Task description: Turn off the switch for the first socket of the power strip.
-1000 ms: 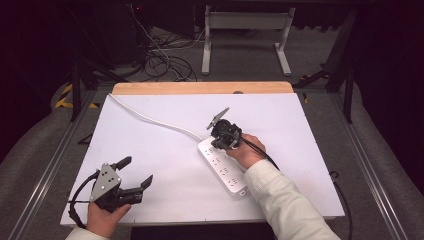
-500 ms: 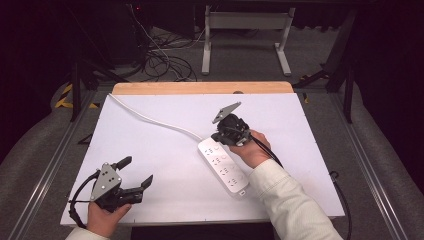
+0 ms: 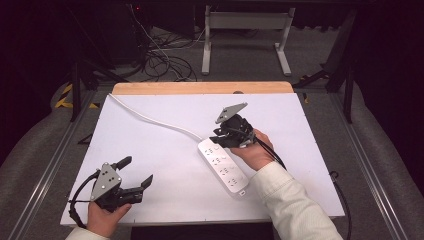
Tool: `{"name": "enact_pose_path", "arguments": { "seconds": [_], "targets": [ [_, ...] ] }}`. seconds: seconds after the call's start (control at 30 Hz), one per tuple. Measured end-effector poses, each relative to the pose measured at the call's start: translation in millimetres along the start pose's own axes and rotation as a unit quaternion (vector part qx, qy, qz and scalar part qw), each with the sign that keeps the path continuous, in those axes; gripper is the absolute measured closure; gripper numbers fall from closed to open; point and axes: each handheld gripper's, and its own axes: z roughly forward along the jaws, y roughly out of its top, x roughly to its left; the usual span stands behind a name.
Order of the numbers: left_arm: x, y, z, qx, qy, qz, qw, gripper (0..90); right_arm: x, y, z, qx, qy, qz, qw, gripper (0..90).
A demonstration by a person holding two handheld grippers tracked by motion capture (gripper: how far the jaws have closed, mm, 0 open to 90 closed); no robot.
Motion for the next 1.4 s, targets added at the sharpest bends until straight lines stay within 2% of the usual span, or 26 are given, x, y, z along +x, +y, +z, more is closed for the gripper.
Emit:
{"name": "enact_pose_path", "arguments": {
  "seconds": [0.13, 0.33, 0.53, 0.67, 0.83, 1.03, 1.17, 1.4],
  "targets": [
    [0.0, 0.0, -0.1, 0.000, 0.000, -0.001, 1.0000, 14.0, 0.8, -1.4, -10.0, -0.022, 0.003, 0.004, 0.9998, 52.4],
    [0.2, 0.0, 0.2, 0.000, 0.001, -0.002, 1.0000, 14.0, 3.8, -6.7, -28.0, -0.038, 0.003, 0.010, 0.9992, 44.2],
    [-0.1, -0.1, 0.2, -0.002, 0.001, -0.007, 1.0000, 14.0, 7.3, -19.8, -44.3, -0.061, -0.006, 0.017, 0.9980, 30.8],
    [0.2, 0.1, 0.0, 0.000, 0.001, -0.003, 1.0000, 14.0, 7.8, -29.9, -54.3, -0.078, -0.005, 0.025, 0.9966, 26.2],
    [0.1, 0.1, 0.1, -0.002, 0.001, -0.004, 1.0000, 13.9, 8.6, -45.1, -65.9, -0.108, -0.005, 0.035, 0.9935, 16.5],
    [-0.7, 0.3, -0.6, -0.003, -0.001, -0.007, 1.0000, 13.9, 8.0, -68.4, -75.1, -0.146, -0.010, 0.051, 0.9880, 6.9],
    [-1.1, 0.7, -0.4, -0.001, -0.004, -0.007, 1.0000, 13.9, 10.0, -85.2, -79.6, -0.168, -0.015, 0.049, 0.9844, 3.6],
    [-1.6, 1.5, -2.3, -0.004, -0.006, -0.004, 1.0000, 13.5, 13.8, -115.9, -82.5, -0.185, -0.022, 0.068, 0.9801, 0.6]
  ]
}}
